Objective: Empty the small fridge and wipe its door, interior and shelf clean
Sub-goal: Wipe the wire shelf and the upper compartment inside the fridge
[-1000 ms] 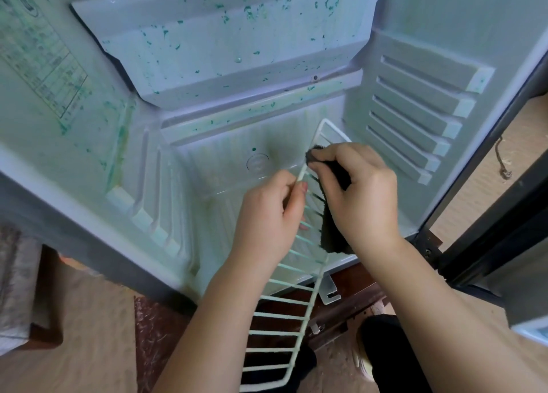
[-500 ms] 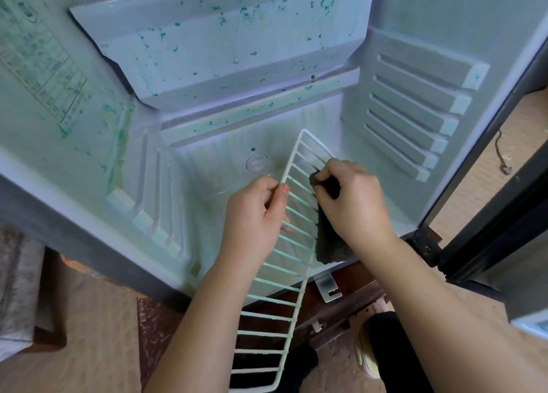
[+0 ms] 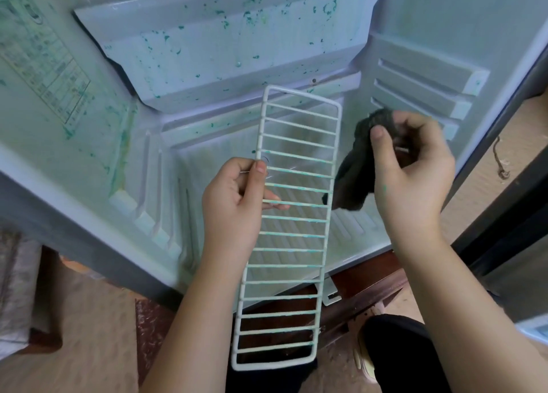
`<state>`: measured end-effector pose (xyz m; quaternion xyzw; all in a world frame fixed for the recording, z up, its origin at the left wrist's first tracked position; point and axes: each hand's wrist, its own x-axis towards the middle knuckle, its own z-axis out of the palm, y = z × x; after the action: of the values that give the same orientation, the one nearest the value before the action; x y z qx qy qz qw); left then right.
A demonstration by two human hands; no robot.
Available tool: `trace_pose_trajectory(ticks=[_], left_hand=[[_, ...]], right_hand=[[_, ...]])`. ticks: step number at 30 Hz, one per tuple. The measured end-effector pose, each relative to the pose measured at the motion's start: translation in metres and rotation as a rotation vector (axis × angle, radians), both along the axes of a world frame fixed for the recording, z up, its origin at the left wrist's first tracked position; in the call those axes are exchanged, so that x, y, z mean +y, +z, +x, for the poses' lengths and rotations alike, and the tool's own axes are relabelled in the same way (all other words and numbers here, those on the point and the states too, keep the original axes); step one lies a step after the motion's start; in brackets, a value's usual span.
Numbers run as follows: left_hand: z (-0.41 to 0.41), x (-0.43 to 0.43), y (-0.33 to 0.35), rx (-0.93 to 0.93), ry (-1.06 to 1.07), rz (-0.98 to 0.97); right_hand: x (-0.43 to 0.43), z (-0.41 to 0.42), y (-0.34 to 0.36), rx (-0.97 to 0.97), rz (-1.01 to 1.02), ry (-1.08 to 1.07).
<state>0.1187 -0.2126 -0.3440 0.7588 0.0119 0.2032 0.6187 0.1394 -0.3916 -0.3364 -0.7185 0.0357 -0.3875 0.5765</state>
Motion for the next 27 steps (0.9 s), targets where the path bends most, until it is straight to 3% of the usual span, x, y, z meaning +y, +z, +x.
trace_pose_trajectory(ticks=[3,7,10,16,25,27], left_hand=[[0.000,-0.006,-0.002,-0.032,0.015,0.133],[0.002,-0.011,-0.010,-0.106,-0.003,0.287],[0.003,-0.011,-0.013,-0.135,0.026,0.421],[0.001,-0.008,-0.013,-0.112,0.016,0.416],[-0.005,-0.003,-0.005,-0.074,0.060,0.393],[-0.005,-0.004,-0.004,-0.106,0.071,0.397]], right_hand=[[0.021,-0.008,0.014,-0.167,-0.167,0.148],[0.054,-0.006,-0.010,-0.183,-0.473,0.200],[0.055,-0.003,-0.023,-0.205,-0.443,0.171],[0.053,0.001,-0.027,-0.153,-0.497,0.179],[0.026,0.012,-0.043,0.212,-0.539,0.212],[0.023,0.012,-0.041,0.214,-0.527,0.197]])
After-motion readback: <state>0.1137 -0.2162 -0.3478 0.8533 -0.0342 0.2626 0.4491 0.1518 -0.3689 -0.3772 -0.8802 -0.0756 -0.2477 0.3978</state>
